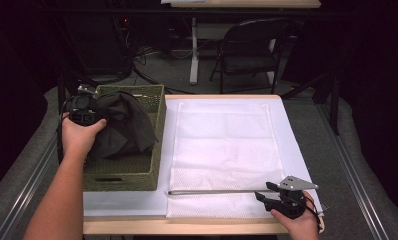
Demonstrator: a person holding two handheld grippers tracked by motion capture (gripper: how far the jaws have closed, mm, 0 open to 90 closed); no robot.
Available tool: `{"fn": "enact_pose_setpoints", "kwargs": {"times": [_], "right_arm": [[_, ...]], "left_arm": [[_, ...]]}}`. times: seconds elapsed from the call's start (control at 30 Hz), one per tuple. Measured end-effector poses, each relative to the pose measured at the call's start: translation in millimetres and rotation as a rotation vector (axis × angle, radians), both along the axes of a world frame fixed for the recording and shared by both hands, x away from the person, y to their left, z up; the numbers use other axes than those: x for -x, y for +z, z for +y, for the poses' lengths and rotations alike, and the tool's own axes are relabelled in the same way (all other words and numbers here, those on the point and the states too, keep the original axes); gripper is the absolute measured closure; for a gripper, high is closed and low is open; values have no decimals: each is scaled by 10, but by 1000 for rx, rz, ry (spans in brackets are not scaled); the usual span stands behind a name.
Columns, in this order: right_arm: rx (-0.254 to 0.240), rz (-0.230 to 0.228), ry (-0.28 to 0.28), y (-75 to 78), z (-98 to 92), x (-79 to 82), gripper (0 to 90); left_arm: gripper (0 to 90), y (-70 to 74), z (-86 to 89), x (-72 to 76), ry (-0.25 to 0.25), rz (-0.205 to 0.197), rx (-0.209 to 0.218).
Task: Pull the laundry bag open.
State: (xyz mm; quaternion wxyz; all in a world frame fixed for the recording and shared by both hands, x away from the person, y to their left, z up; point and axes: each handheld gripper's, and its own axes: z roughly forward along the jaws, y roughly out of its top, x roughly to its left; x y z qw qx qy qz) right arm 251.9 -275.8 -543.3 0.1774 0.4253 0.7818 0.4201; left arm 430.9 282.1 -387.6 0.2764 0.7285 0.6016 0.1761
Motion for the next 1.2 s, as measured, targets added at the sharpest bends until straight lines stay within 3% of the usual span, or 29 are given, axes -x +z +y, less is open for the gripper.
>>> {"fn": "enact_pose_setpoints", "kwargs": {"times": [0.77,1.07,1.2], "right_arm": [[9,5,18,-9,9,-6,428],[34,8,47,-9,19,-16,425],[44,1,69,-6,35,-17,429]], "left_arm": [[653,364,10,140,-27,-10,-19],[653,526,-32,245,-88,8,-27],[653,588,-62,305,-122,7,-11]]}}
